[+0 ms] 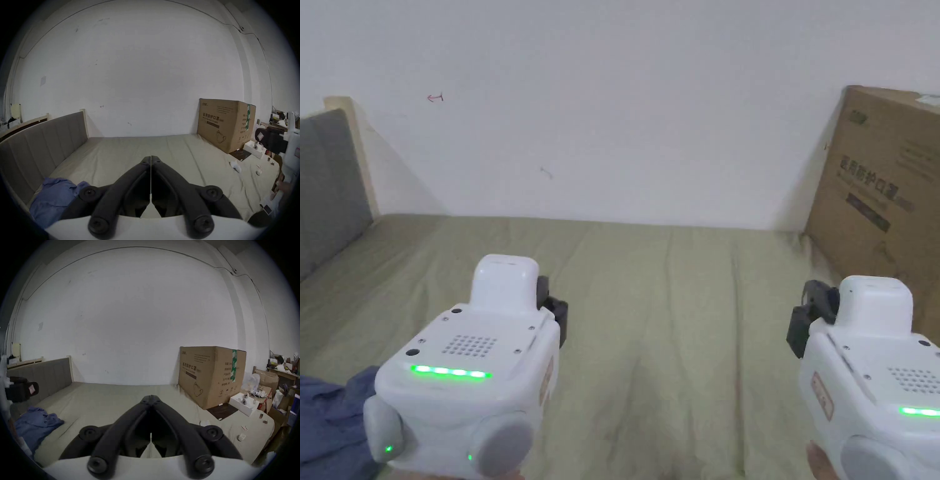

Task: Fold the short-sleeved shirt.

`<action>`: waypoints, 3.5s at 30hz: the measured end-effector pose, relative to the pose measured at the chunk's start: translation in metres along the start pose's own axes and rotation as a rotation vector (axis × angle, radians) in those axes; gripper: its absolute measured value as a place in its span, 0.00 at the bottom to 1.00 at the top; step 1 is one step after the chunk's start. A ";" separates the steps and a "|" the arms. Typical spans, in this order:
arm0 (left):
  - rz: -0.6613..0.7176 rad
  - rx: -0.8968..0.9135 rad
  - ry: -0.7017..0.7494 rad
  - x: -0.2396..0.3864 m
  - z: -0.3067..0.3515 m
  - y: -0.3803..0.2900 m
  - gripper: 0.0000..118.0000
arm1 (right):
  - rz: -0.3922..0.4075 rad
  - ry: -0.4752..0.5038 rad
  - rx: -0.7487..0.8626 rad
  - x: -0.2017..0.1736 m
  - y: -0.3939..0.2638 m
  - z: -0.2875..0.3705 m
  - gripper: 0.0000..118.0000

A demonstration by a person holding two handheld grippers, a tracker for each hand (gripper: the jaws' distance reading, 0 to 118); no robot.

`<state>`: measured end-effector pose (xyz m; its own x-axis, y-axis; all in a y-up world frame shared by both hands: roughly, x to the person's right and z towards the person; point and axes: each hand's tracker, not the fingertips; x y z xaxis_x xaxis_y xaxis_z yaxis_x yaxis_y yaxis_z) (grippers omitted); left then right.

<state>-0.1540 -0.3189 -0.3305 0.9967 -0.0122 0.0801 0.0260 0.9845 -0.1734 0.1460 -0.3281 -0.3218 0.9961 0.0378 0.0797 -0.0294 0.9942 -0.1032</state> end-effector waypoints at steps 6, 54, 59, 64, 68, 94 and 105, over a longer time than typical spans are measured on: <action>0.001 -0.031 0.285 -0.116 0.058 -0.011 0.00 | -0.024 0.331 -0.086 -0.113 0.000 -0.026 0.00; 0.331 -0.709 0.361 -0.367 -0.006 -0.189 0.00 | 0.167 0.652 -0.510 -0.272 -0.092 -0.113 0.00; 0.281 -0.564 0.442 -0.370 0.037 -0.131 0.00 | 0.107 0.650 -0.520 -0.264 -0.077 -0.117 0.00; 0.157 -0.395 0.380 -0.335 0.072 -0.044 0.00 | 0.100 0.637 -0.471 -0.229 -0.056 -0.101 0.00; 0.063 -0.217 0.254 -0.283 0.077 0.048 0.00 | 0.059 0.608 -0.431 -0.187 -0.034 -0.084 0.00; 0.213 -0.979 -0.542 0.116 -0.185 -0.105 0.88 | -0.086 0.136 -0.509 0.085 -0.074 -0.037 0.00; 0.224 -0.423 -0.417 0.041 -0.097 -0.049 0.69 | -0.118 0.139 -0.497 0.078 -0.071 -0.041 0.00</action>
<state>-0.1074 -0.3842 -0.4141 0.8698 0.3396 0.3579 -0.0671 0.8001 -0.5961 0.2292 -0.3999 -0.3486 0.9929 -0.1186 -0.0097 0.0927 0.8222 -0.5616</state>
